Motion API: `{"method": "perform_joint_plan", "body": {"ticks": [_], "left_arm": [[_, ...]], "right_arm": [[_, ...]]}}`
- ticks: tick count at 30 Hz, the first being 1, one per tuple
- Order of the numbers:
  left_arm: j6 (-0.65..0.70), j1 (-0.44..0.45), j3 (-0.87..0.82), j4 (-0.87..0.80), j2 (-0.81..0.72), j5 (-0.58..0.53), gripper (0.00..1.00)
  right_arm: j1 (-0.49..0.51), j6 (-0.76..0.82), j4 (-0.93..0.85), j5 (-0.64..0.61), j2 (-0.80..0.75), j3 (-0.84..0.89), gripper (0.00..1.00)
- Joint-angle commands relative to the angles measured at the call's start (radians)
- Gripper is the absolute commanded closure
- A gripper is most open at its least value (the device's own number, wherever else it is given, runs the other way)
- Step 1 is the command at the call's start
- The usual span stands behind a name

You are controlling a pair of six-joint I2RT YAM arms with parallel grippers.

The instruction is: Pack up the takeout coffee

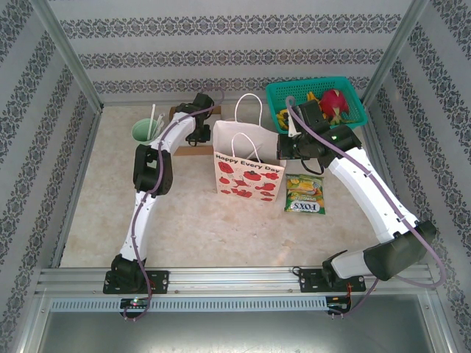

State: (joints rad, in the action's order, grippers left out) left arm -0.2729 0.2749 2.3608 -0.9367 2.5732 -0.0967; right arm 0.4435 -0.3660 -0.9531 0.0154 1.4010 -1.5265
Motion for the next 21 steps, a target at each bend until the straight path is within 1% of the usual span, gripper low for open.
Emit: {"method": "perform_joint_plan", "body": {"ticks": [1,2,4,5,6,21], "left_arm": [[-0.011,-0.01,0.023,-0.029,0.028,0.015,0.79],[-0.011,-0.011,0.023,-0.028,0.03,0.015,0.79],[-0.012,-0.013,0.023,-0.031,0.03,0.021,0.89],[-0.012,-0.016,0.025,-0.032,0.027,0.023,0.96],[-0.011,-0.017,0.029,-0.038,0.023,0.023,1.0],[-0.013,-0.017,0.025,-0.018,-0.159,0.014,1.0]], "right_arm": [[0.016,0.011,0.007,-0.015,-0.022,0.008,0.94],[0.016,0.011,0.007,-0.017,-0.024,0.008,0.95],[0.017,0.011,0.007,-0.017,-0.025,0.008,0.95],[0.017,0.012,0.005,-0.019,-0.025,0.006,0.95],[0.018,0.01,0.006,-0.019,-0.025,0.006,0.95],[0.023,0.011,0.007,-0.024,-0.022,-0.001,0.94]]}}
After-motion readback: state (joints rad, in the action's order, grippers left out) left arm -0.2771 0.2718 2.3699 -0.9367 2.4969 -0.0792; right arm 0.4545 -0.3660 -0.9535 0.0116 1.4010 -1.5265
